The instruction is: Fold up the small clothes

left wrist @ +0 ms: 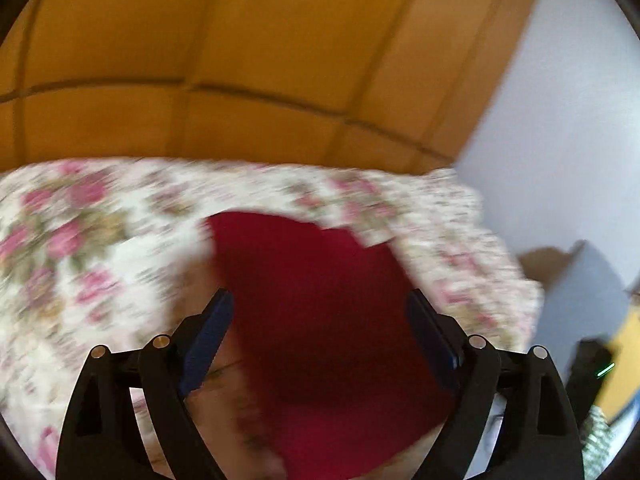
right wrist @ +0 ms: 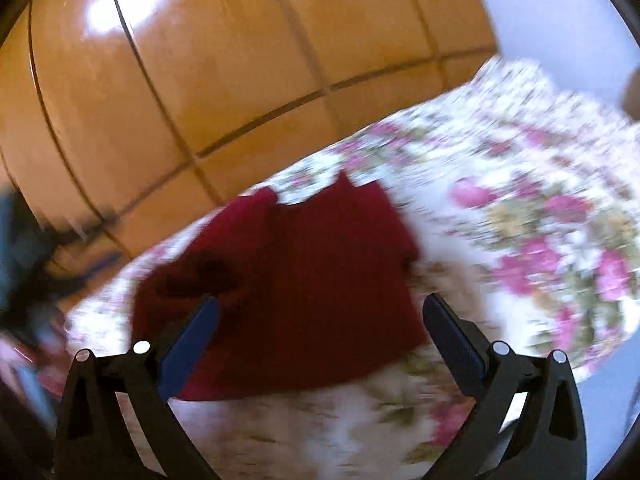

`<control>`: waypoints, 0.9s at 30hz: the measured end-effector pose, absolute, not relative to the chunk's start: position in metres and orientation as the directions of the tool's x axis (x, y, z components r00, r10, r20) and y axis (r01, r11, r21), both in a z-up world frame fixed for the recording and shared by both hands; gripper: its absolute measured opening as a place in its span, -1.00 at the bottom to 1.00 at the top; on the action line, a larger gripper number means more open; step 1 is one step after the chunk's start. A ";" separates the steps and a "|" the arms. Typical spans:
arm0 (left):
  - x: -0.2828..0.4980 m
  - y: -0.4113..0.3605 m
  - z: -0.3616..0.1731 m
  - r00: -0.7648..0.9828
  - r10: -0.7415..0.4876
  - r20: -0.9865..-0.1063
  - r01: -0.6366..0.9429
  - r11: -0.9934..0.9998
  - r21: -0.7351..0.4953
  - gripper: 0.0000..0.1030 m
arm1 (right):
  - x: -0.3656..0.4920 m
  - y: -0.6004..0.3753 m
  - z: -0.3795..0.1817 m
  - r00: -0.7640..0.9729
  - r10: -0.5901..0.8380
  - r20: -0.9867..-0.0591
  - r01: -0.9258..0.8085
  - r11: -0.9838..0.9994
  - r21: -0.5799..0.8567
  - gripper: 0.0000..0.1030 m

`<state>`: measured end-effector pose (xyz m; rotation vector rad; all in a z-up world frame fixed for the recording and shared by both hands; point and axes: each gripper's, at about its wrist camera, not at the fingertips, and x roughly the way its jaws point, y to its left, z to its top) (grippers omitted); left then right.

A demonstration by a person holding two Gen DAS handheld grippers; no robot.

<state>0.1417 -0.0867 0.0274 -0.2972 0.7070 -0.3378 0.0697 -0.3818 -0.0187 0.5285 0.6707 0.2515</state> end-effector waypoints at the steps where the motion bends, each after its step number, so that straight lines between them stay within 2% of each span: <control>1: 0.142 -0.079 0.019 0.707 -0.373 -0.601 0.167 0.914 -0.370 0.68 | 0.076 -0.382 -0.018 0.737 0.440 -0.514 -0.061 0.800 0.597 0.96; 6: 0.145 -0.053 -0.032 0.624 -0.299 -0.722 0.058 0.939 -0.339 0.68 | 0.116 -0.383 -0.029 0.624 0.603 -0.497 0.007 0.632 0.775 0.96; 11: 0.135 -0.036 -0.053 0.620 -0.351 -0.702 0.039 0.907 -0.419 0.68 | 0.153 -0.382 -0.038 0.571 0.661 -0.487 0.079 0.547 0.833 0.96; 15: 0.123 -0.020 -0.051 0.681 -0.291 -0.672 -0.008 0.915 -0.404 0.68 | 0.182 -0.375 -0.043 0.535 0.712 -0.455 0.113 0.473 0.874 0.96; 19: 0.131 -0.026 -0.068 0.601 -0.351 -0.718 0.004 0.900 -0.437 0.68 | 0.205 -0.354 -0.044 0.488 0.717 -0.497 0.101 0.519 0.848 0.92; 22: 0.128 -0.048 -0.066 0.620 -0.304 -0.723 0.063 0.938 -0.340 0.68 | 0.209 -0.331 -0.039 0.455 0.692 -0.560 0.034 0.615 0.788 0.35; 23: 0.128 -0.051 -0.063 0.627 -0.296 -0.721 0.076 0.944 -0.321 0.67 | 0.209 -0.321 -0.034 0.444 0.657 -0.609 -0.008 0.682 0.731 -0.08; 24: 0.129 -0.054 -0.061 0.631 -0.292 -0.719 0.087 0.947 -0.309 0.67 | 0.209 -0.317 -0.031 0.448 0.638 -0.627 -0.035 0.713 0.701 -0.34; 27: 0.132 -0.063 -0.054 0.638 -0.303 -0.708 0.115 0.947 -0.301 0.67 | 0.198 -0.320 -0.009 0.518 0.592 -0.617 -0.113 0.762 0.637 -0.47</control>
